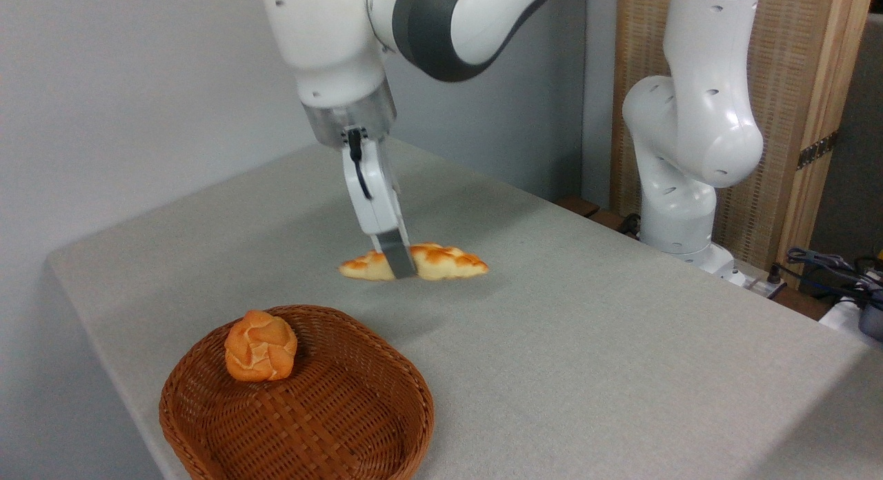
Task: Put bread into the basket
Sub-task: 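Carry the braided roll over the wicker basket and lower it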
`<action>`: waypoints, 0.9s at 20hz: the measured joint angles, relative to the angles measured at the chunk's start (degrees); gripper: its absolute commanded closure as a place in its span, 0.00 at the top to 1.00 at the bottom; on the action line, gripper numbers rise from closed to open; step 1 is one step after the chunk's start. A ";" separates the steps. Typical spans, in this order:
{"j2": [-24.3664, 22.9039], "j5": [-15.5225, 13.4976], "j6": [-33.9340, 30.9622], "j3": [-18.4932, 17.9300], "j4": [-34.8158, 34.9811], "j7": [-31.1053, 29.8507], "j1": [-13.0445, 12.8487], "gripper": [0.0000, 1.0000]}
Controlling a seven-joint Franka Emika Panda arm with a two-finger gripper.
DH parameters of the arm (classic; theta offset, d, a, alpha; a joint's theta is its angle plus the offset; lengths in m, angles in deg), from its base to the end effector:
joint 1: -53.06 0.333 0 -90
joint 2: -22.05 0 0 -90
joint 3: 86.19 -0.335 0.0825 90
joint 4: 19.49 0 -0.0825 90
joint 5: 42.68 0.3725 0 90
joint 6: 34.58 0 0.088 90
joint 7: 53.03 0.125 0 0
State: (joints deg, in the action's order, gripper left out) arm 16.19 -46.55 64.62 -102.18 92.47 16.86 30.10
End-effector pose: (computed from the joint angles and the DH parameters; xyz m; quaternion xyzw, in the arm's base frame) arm 0.4977 -0.0638 0.5144 0.7846 -0.6150 -0.0286 0.0725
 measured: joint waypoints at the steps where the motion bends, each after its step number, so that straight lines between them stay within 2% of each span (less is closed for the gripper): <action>1: 0.00 -0.32 1.25 -0.15 -0.73 -0.27 0.05 0.36; 8: 2.27 -1.10 18.14 -1.93 -1.22 -11.66 0.59 0.38; 10: 2.90 -3.01 22.14 -3.06 -1.28 -12.42 0.67 0.54; 11: 3.06 -4.22 24.08 -3.41 -1.28 -12.66 0.71 0.67; 12: 3.22 -5.17 26.00 -3.74 -1.29 -13.15 0.77 0.92; 13: 3.41 -5.55 27.36 -4.07 -1.29 -13.78 0.81 1.00; 18: 4.83 -5.69 28.87 -4.66 -1.29 -15.15 0.84 1.00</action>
State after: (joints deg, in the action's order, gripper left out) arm 21.01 -52.24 93.49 -106.84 91.18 1.71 30.94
